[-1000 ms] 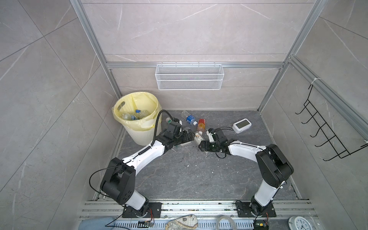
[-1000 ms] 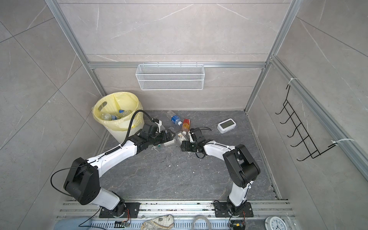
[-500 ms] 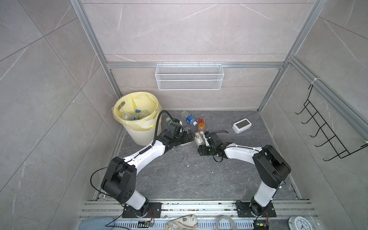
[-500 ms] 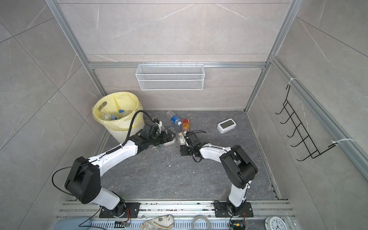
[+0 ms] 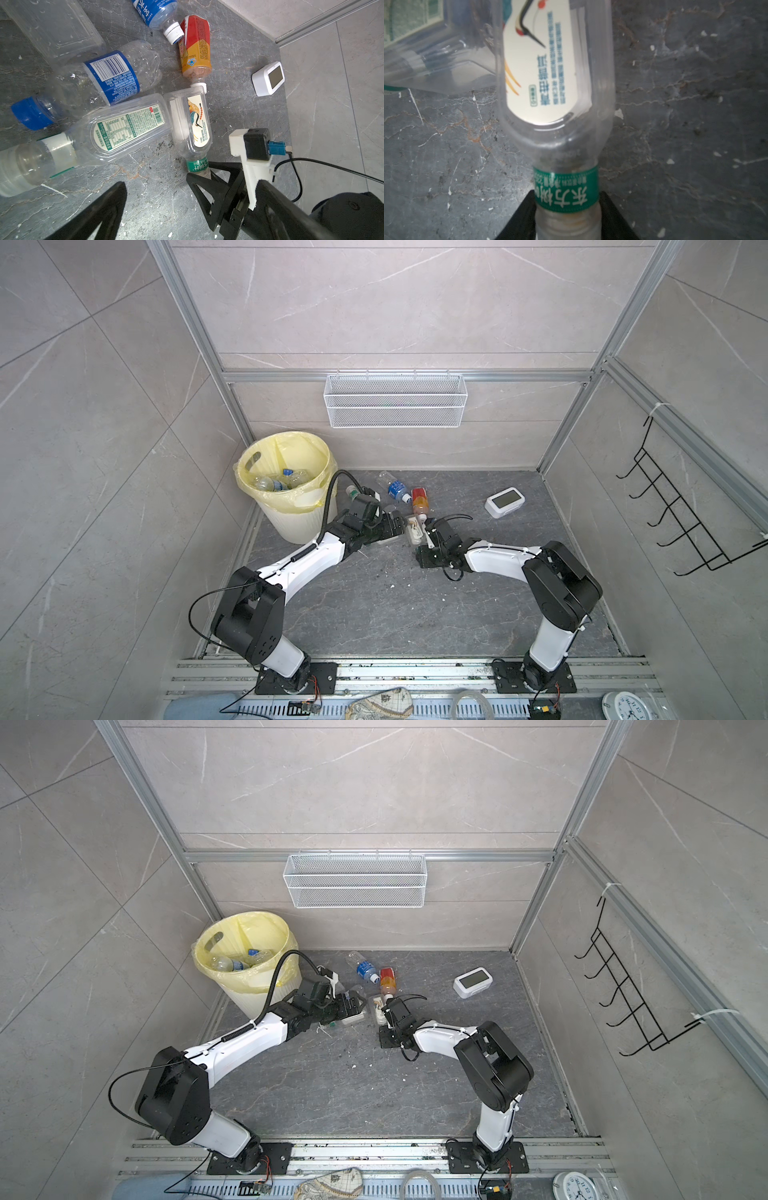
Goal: Throw the plastic bottles in the bin
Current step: 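Close the right gripper on the crane-label bottle's neck and lift it, then raise the crane-label bottle toward the left gripper while the left gripper grasps its base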
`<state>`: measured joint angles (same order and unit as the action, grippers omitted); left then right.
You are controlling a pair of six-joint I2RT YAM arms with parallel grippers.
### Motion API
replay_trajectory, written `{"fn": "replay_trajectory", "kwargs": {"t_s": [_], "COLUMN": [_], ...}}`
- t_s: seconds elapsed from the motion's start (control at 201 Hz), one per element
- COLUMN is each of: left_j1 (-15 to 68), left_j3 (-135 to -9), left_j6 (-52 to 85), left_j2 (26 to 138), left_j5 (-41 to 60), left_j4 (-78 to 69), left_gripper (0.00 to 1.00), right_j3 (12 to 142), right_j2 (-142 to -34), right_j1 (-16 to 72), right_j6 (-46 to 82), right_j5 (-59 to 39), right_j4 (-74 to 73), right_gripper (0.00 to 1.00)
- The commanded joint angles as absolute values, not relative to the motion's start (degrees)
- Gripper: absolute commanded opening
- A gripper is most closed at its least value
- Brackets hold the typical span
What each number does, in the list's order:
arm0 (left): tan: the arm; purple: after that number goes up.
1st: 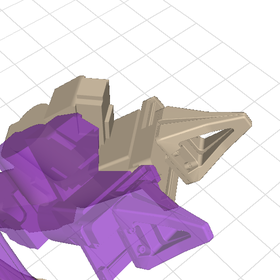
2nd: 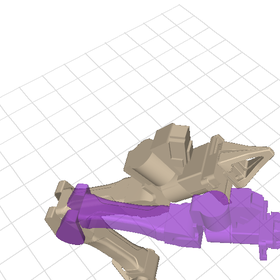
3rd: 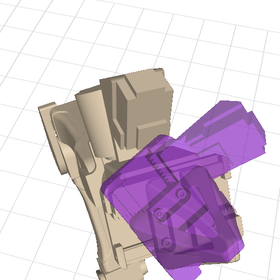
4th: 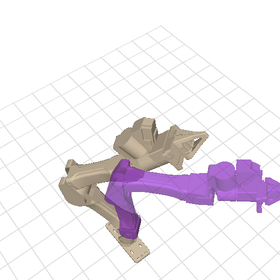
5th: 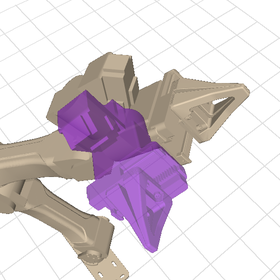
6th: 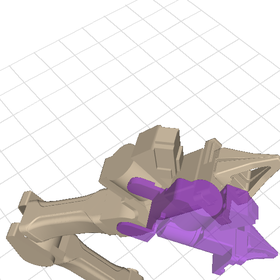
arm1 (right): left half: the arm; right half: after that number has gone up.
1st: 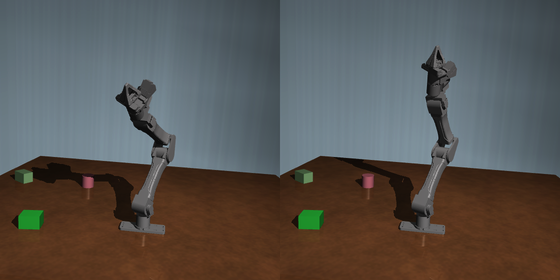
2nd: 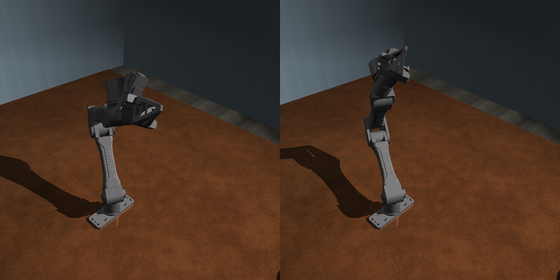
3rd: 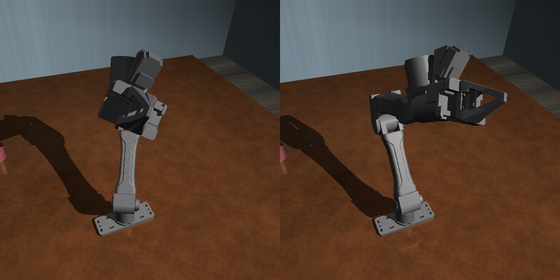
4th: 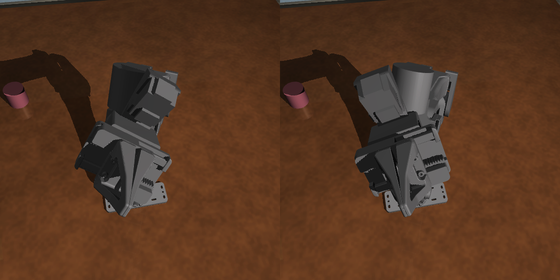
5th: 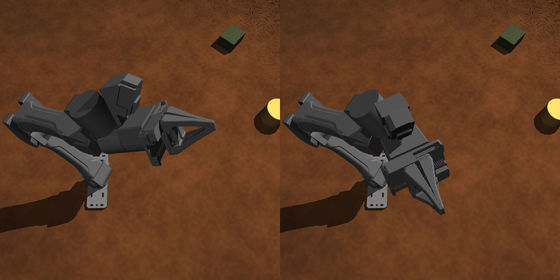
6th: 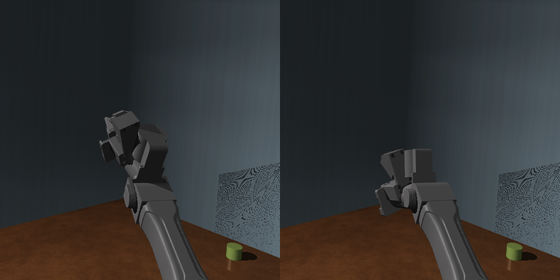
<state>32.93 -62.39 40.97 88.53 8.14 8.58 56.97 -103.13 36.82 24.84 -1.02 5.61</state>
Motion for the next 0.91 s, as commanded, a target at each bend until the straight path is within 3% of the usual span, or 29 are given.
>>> {"fn": "replay_trajectory", "kwargs": {"t_s": [0.0, 0.503, 0.901], "left_j1": [33.21, 32.96, 31.6], "left_j3": [-64.45, -64.6, -61.76], "left_j6": [40.87, 39.89, 40.92], "left_j2": [88.35, 86.99, 85.16], "left_j5": [8.46, 6.86, 12.99], "left_j4": [8.64, 9.17, 1.44], "left_gripper": [1.0, 1.0, 0.97], "right_j3": [56.57, 55.12, 54.61], "right_j2": [-99.89, -89.5, -83.3], "right_j1": [37.5, 38.86, 42.55], "right_j6": [24.92, 26.21, 27.06], "right_j5": [-0.26, -3.93, -10.68], "right_j4": [7.12, 8.22, 3.14], "right_gripper": [0.44, 0.38, 0.37]}}
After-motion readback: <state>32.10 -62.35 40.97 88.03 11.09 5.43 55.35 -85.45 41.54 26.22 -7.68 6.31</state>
